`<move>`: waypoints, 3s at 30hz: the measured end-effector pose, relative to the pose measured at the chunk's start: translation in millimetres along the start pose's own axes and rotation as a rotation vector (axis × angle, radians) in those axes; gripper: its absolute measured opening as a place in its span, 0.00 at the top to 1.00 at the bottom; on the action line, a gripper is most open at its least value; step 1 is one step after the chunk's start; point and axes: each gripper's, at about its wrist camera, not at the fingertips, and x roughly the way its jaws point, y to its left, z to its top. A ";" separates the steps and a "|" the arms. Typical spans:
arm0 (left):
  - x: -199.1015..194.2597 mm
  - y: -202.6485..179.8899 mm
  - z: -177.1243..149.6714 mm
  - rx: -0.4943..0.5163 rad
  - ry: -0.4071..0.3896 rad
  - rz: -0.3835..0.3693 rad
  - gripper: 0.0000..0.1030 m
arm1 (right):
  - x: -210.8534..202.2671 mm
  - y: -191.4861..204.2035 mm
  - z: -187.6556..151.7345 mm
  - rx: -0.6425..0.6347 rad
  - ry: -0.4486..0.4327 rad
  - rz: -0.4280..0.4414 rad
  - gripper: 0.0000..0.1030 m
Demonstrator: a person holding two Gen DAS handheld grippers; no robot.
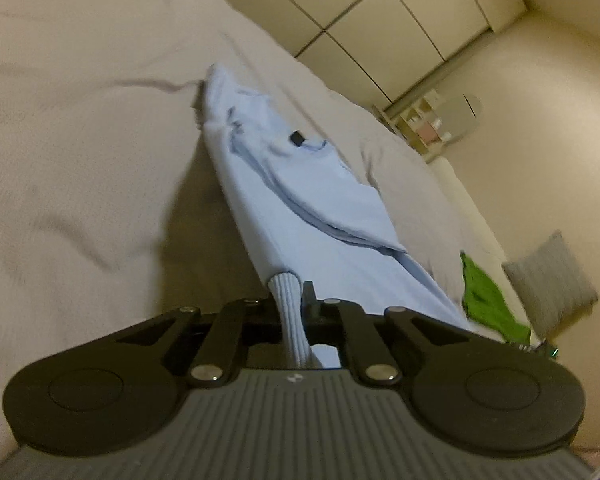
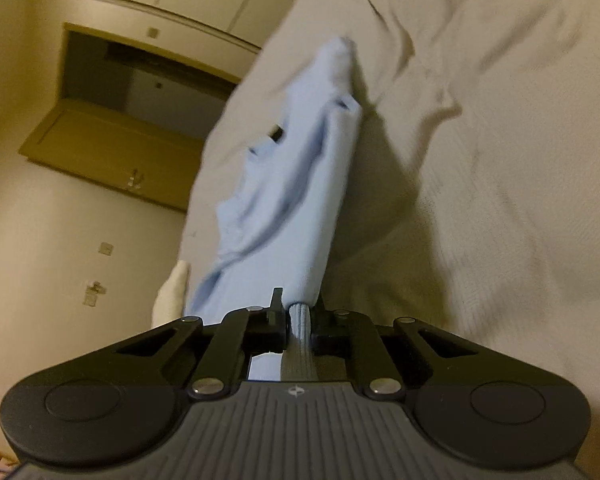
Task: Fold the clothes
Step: 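Grasp the sweatshirt hem corners with both grippers, then lift the sweatshirt by the hem with both grippers and flip it over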
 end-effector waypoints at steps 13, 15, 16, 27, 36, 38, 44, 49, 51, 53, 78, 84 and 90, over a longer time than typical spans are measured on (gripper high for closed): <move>-40.8 28.5 -109.9 -0.082 0.058 0.192 0.91 | -53.2 -77.5 -90.6 0.082 -0.011 -0.143 0.73; -59.4 19.1 -110.5 0.022 0.013 0.241 0.91 | -65.1 -68.4 -93.5 0.016 -0.040 -0.150 0.60; -68.7 14.4 -110.8 0.074 -0.010 0.265 0.91 | -72.8 -60.7 -97.3 -0.062 -0.059 -0.190 0.48; -30.4 -34.5 -237.6 1.447 0.028 0.747 0.73 | -48.4 -18.2 -220.4 -1.267 -0.053 -0.782 0.37; 0.8 -3.8 -257.3 1.889 -0.192 0.822 0.53 | 4.2 -51.5 -276.2 -1.876 -0.108 -0.912 0.14; 3.4 0.1 -255.4 1.951 -0.224 0.814 0.48 | 6.8 -53.8 -275.6 -1.938 -0.124 -0.904 0.15; 6.5 -7.0 -239.1 1.965 -0.188 0.682 0.95 | 11.4 -50.4 -261.2 -2.035 -0.184 -0.862 0.47; 20.0 12.8 -237.7 2.058 -0.169 0.720 0.88 | 12.4 -54.5 -252.2 -2.034 -0.151 -0.865 0.50; 20.1 25.2 -240.3 2.137 -0.154 0.701 0.73 | 22.0 -65.5 -252.0 -2.089 -0.102 -0.895 0.50; 18.5 32.7 -243.4 2.228 -0.194 0.676 0.55 | 22.0 -69.3 -252.3 -2.112 -0.095 -0.902 0.49; 10.1 -11.4 -163.7 1.854 -0.201 0.542 0.93 | -11.3 12.3 -217.7 -1.996 -0.076 -0.806 0.96; -28.6 -25.1 -170.6 1.755 -0.249 0.546 0.93 | -48.6 39.5 -238.8 -1.992 -0.104 -0.775 0.96; -75.8 -46.9 -195.9 1.685 -0.236 0.533 0.93 | -89.1 55.4 -278.0 -2.008 -0.041 -0.752 0.96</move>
